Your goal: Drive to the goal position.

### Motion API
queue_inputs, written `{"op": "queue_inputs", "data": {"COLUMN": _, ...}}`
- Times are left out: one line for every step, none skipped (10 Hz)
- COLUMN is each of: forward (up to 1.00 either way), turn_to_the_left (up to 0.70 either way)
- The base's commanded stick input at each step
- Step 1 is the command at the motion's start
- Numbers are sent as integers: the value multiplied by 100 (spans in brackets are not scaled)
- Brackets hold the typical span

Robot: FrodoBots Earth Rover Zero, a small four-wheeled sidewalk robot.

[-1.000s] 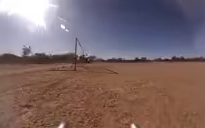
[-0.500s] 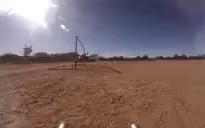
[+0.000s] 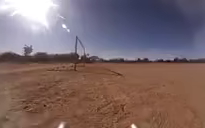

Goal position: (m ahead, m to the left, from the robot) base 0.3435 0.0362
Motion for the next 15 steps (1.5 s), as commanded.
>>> {"op": "queue_inputs", "data": {"forward": 50, "turn_to_the_left": 0}}
{"op": "queue_inputs", "data": {"forward": 50, "turn_to_the_left": 0}}
{"op": "queue_inputs", "data": {"forward": 50, "turn_to_the_left": 0}}
{"op": "queue_inputs", "data": {"forward": 50, "turn_to_the_left": 0}}
{"op": "queue_inputs", "data": {"forward": 50, "turn_to_the_left": 0}}
{"op": "queue_inputs", "data": {"forward": 50, "turn_to_the_left": 0}}
{"op": "queue_inputs", "data": {"forward": 50, "turn_to_the_left": 0}}
{"op": "queue_inputs", "data": {"forward": 50, "turn_to_the_left": 0}}
{"op": "queue_inputs", "data": {"forward": 50, "turn_to_the_left": 0}}
{"op": "queue_inputs", "data": {"forward": 50, "turn_to_the_left": 0}}
{"op": "queue_inputs", "data": {"forward": 50, "turn_to_the_left": 0}}
{"op": "queue_inputs", "data": {"forward": 50, "turn_to_the_left": 0}}
{"op": "queue_inputs", "data": {"forward": 50, "turn_to_the_left": 0}}
{"op": "queue_inputs", "data": {"forward": 50, "turn_to_the_left": 0}}
{"op": "queue_inputs", "data": {"forward": 50, "turn_to_the_left": 0}}
